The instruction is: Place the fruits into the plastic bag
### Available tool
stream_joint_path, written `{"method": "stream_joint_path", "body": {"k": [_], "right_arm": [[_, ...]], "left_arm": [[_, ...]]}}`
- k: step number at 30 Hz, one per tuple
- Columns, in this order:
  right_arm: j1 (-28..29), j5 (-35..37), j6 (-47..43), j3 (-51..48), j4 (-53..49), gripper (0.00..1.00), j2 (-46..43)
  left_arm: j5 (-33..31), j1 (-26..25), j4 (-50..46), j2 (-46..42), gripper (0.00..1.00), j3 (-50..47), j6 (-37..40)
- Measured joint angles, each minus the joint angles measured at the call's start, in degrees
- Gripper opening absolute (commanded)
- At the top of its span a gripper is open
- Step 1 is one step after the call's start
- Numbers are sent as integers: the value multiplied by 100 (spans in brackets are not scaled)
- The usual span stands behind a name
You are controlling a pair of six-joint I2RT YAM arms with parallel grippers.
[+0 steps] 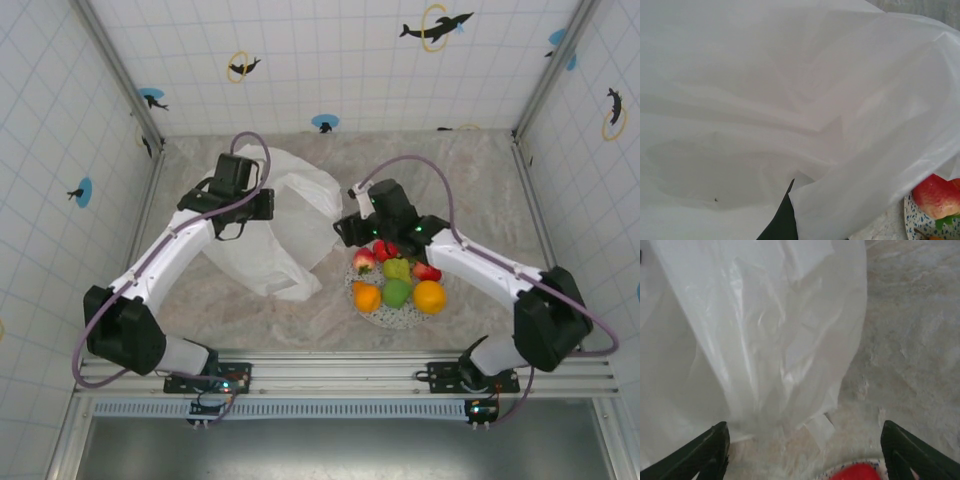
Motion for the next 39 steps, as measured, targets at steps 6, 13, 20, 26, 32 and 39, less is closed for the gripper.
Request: {"method": "stream_joint_path", "body": {"k": [6, 13, 20, 26, 32, 39], "right_arm": [[170, 229, 420, -813, -468, 93, -1095], [1034, 612, 826, -1134, -1283, 95, -1440], [1668, 846, 949, -1145, -1753, 97, -1130], [1814, 1095, 881, -997, -2142, 96, -358], [1845, 1259, 702, -643, -2347, 94, 210], [1878, 1453, 485, -391, -2524, 90, 667]], "left_arm": [[-2, -2, 76, 2, 0, -157, -223], [0, -2, 153, 2, 0, -328, -321], [2, -2, 227, 0, 0, -374, -319], [22, -2, 323, 0, 0, -428, -319], [90, 0, 352, -2, 0, -437, -319], [136, 0, 363, -46, 0, -463, -317]]}}
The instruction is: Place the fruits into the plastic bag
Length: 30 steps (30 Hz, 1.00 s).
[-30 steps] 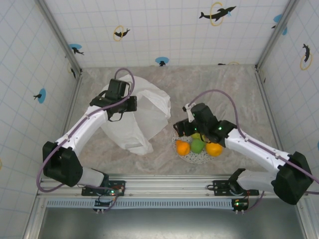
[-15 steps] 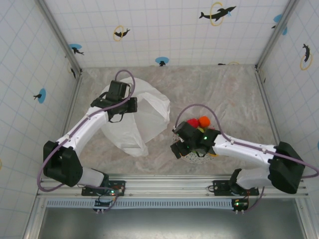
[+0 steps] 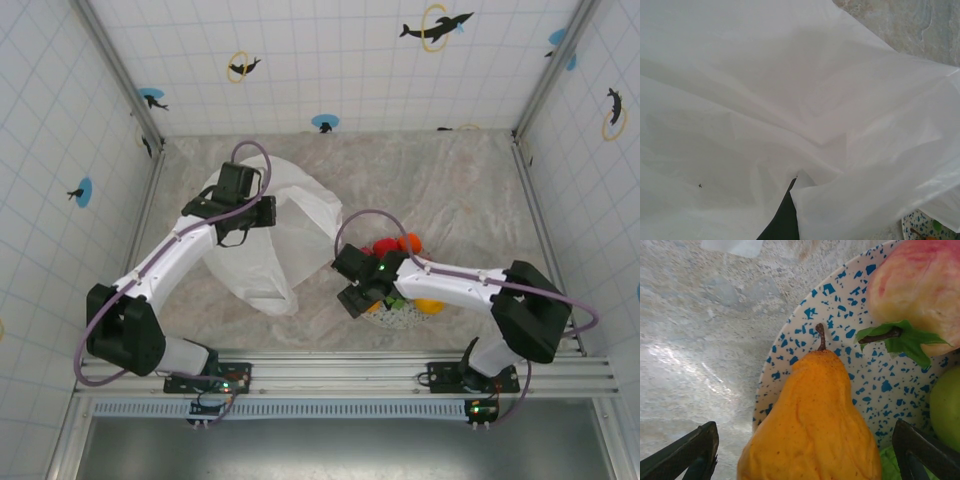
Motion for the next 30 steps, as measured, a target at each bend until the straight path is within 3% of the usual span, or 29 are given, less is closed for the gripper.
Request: {"method": "stream_joint_path", "body": {"k": [14, 20, 26, 30], "right_arm": [[2, 179, -291, 195, -212, 61, 387], [11, 111, -337, 201, -146, 53, -122], [24, -575, -557, -396, 1106, 50, -1547], [59, -1010, -693, -551, 2135, 49, -1475]], "left_arm": [[17, -2, 2, -31, 0, -70, 0], [52, -2, 0, -31, 0, -70, -2], [168, -2, -22, -42, 0, -70, -22], [295, 0, -66, -83, 0, -68, -133]]}}
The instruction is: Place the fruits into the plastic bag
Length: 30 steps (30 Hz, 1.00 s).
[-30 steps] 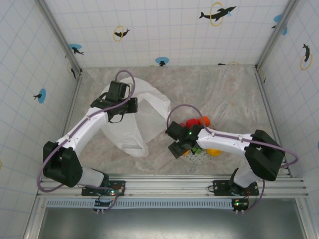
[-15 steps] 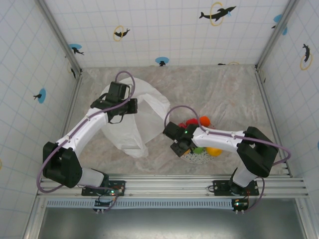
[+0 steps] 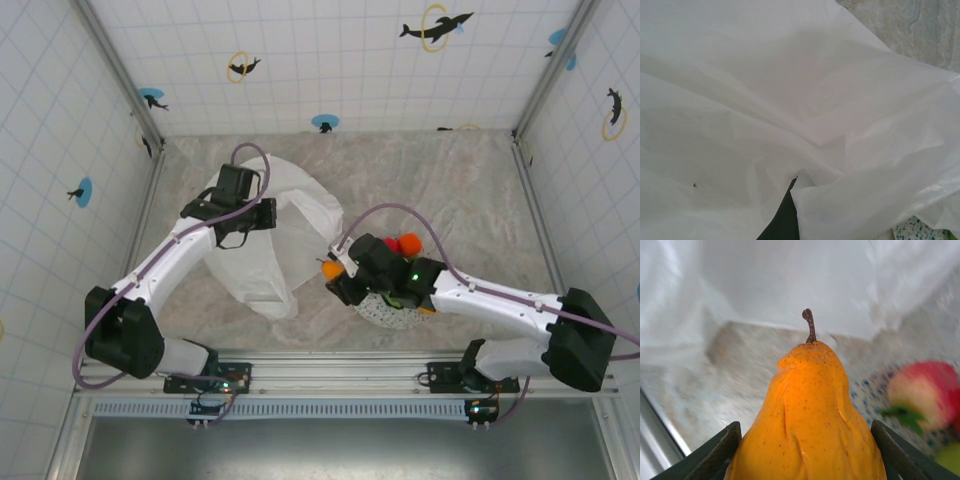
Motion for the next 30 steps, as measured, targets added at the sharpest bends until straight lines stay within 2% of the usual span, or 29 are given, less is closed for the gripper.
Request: {"method": "stream_joint_path", "body": {"k": [6, 15, 23, 30], "right_arm": [[120, -162, -203, -9, 1493, 46, 791], [-37, 656, -264, -70, 2837, 45, 1429], [-470, 892, -282, -155, 3368, 45, 1644], [-627, 909, -192, -240, 3574, 43, 1646]], "left_arm": [[227, -2, -44, -44, 0, 0, -278], [688, -2, -46, -162, 0, 2, -428], [1049, -2, -31, -179, 0, 0, -474], [1276, -2, 11, -87, 0, 0, -627]]}}
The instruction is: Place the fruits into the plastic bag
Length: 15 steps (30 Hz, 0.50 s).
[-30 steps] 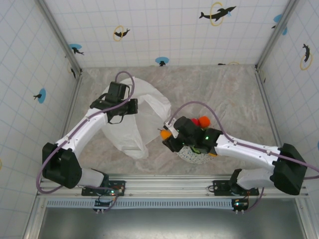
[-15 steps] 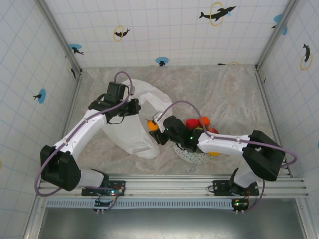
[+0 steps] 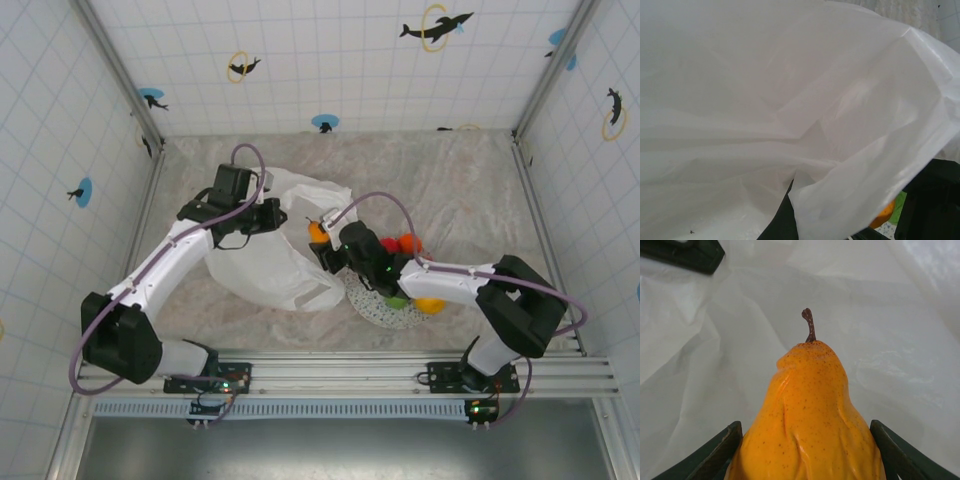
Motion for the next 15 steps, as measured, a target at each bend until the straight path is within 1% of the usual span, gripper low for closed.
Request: {"method": "stream_joint_path", "body": {"k": [8, 15], "right_arm": [[-46, 146, 533, -334, 310, 42, 11], [144, 90, 931, -334, 682, 40, 385]], "left_arm": [[356, 0, 90, 72, 0, 0, -249], [448, 0, 96, 120, 0, 24, -376]]}}
